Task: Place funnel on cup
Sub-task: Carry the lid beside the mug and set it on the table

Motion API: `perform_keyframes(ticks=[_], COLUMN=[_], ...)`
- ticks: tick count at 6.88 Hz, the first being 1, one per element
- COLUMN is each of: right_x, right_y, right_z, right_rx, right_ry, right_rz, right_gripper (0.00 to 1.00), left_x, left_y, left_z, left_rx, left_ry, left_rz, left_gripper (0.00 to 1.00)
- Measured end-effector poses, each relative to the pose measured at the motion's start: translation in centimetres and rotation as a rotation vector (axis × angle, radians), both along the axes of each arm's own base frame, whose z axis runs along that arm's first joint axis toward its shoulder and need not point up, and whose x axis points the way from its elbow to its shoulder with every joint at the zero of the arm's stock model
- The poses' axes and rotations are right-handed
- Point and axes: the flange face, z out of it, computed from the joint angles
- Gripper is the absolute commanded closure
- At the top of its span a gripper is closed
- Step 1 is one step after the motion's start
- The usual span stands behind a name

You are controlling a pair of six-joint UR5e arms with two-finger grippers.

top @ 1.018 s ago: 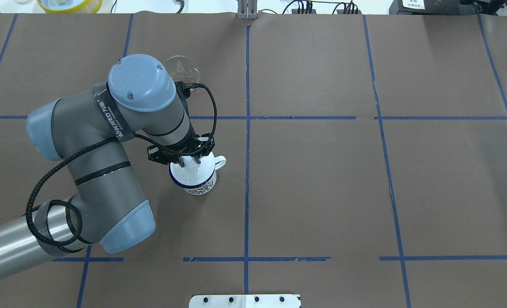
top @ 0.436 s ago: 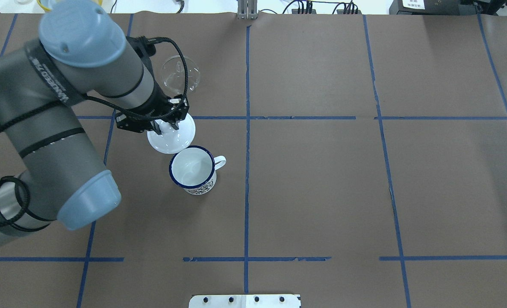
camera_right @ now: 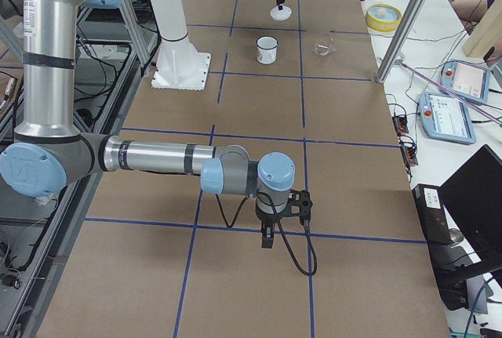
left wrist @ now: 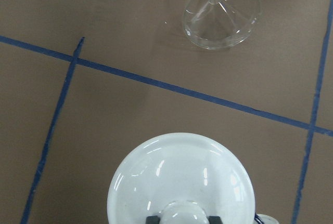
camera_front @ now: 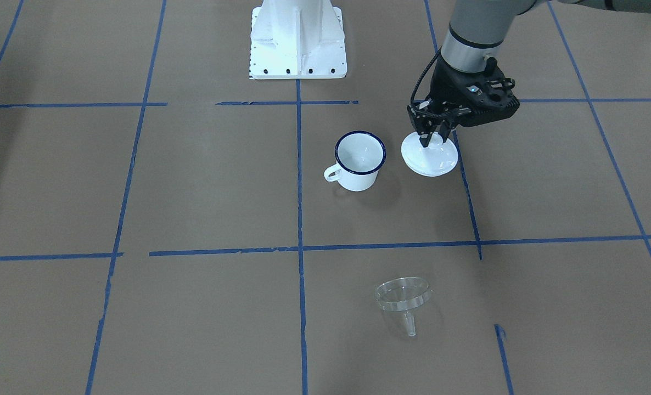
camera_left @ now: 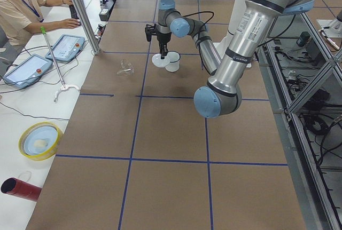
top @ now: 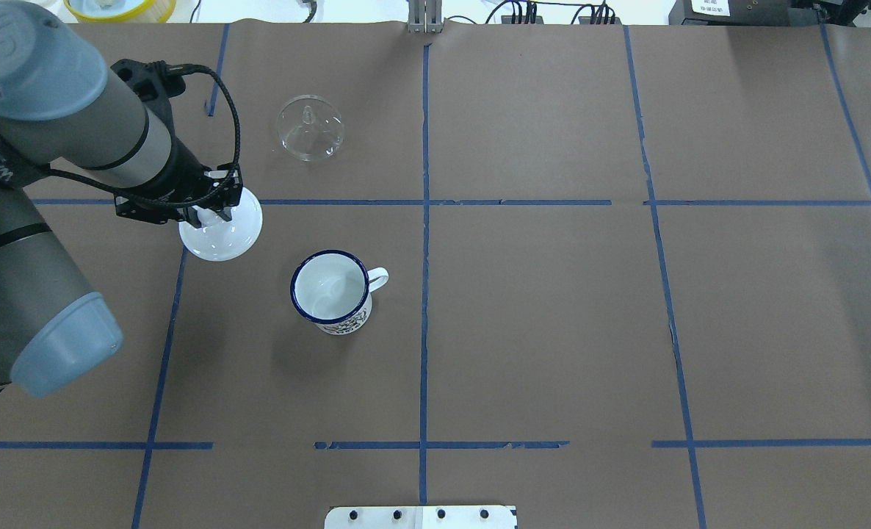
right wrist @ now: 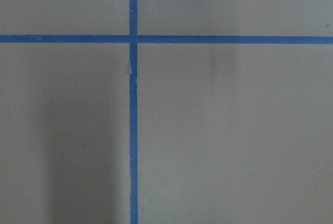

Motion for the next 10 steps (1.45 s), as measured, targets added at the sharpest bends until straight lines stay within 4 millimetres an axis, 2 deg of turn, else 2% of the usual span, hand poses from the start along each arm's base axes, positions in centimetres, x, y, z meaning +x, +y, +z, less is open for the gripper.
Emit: perform_keyframes(ticks=[1,3,4,6,7,8,9,10], right_x=[0.0,0.0,0.0,0.0,0.0,0.0,0.0,0.0], right_y=[0.0,0.0,0.0,0.0,0.0,0.0,0.0,0.0], right_z=[0.0,0.0,0.0,0.0,0.0,0.0,0.0,0.0], right_rx=[0.0,0.0,0.0,0.0,0.0,0.0,0.0,0.0], right_ry=[0.0,0.0,0.0,0.0,0.0,0.0,0.0,0.0], right_rz=[0.0,0.0,0.0,0.0,0.0,0.0,0.0,0.0], right_gripper=[0.0,0.0,0.0,0.0,0.0,0.0,0.0,0.0], left_x=[0.2,3.4,4.9,7.3,8.2,8.7,8.8,8.5], left_y=[0.1,-0.3,-0.1,1.6,2.4,2.9,3.2,3.3], left_z=[3.6,9.2,10.7,11.8,12.0,12.3,12.7,12.7], left_rx=[-0.003,-0.051,-0.075,-0.126,-0.145,-0.155,-0.16,-0.158], left_ry=[0.009,0.04,0.059,0.064,0.061,0.057,0.051,0.052], left_rz=[0.006,0.044,0.079,0.111,0.117,0.123,0.125,0.122], left_gripper=[1.0,1.0,1.0,1.0,0.44,0.14,0.05,0.05])
